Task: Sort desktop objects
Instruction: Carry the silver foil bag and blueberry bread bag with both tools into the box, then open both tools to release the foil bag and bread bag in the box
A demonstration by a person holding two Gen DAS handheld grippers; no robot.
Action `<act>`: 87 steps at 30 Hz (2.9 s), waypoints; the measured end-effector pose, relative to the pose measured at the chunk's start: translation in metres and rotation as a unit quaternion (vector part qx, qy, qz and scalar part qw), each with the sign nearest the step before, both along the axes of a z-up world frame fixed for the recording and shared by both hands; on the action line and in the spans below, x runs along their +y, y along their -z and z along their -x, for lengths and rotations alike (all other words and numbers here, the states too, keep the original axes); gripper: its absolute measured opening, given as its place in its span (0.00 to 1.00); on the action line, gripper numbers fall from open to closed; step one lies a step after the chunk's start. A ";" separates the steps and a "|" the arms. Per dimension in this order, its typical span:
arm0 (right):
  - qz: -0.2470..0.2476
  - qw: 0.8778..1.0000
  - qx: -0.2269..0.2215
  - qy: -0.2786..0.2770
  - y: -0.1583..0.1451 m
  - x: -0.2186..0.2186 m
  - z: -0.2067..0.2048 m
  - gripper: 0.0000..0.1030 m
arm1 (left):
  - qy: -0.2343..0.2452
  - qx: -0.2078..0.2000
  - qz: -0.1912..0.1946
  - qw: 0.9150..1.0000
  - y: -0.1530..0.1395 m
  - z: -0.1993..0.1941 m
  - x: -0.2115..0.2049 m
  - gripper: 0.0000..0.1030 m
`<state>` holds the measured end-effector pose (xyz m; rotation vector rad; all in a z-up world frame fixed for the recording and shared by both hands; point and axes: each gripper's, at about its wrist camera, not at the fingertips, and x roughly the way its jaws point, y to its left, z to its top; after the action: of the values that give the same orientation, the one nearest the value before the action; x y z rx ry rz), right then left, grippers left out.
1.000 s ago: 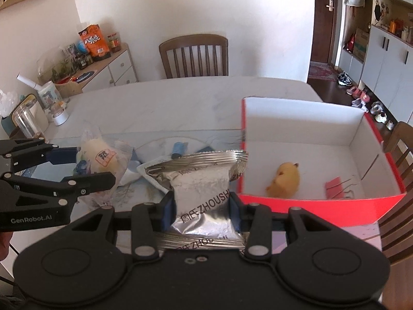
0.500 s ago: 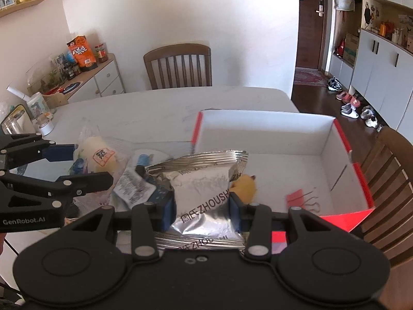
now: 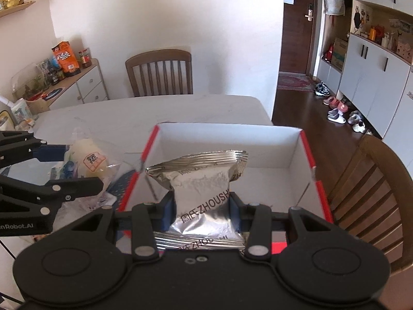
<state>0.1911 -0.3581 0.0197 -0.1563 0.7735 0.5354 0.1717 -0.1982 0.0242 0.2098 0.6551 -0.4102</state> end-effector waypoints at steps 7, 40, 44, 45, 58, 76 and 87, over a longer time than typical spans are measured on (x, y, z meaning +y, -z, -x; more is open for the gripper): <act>0.012 1.000 0.007 0.009 0.009 -0.009 -0.025 0.41 | 0.007 0.022 -0.007 1.000 0.010 -0.028 -0.018 0.52; 0.110 0.990 0.090 -0.020 0.080 0.013 -0.139 0.40 | -0.001 0.149 -0.069 0.986 0.075 -0.154 -0.074 0.51; 0.127 0.986 0.103 -0.021 0.094 0.016 -0.146 0.40 | 0.002 0.159 -0.077 0.984 0.082 -0.160 -0.078 0.51; 0.129 0.986 0.106 -0.021 0.097 0.016 -0.147 0.40 | 0.002 0.163 -0.077 0.984 0.083 -0.160 -0.079 0.51; 0.170 0.974 0.144 -0.047 0.129 0.028 -0.147 0.40 | 0.004 0.183 -0.072 0.980 0.097 -0.156 -0.078 0.51; 0.152 0.980 0.123 -0.042 0.106 0.013 -0.141 0.47 | 0.006 0.172 -0.046 0.984 0.084 -0.138 -0.072 0.51; 0.138 0.984 0.099 -0.050 0.077 0.000 -0.122 0.55 | -0.003 0.147 -0.020 0.989 0.062 -0.123 -0.067 0.51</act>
<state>0.3129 -0.3580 -0.0572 -0.4043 1.0367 0.5430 0.2947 -0.2652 -0.0379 0.1865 0.9537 -0.4260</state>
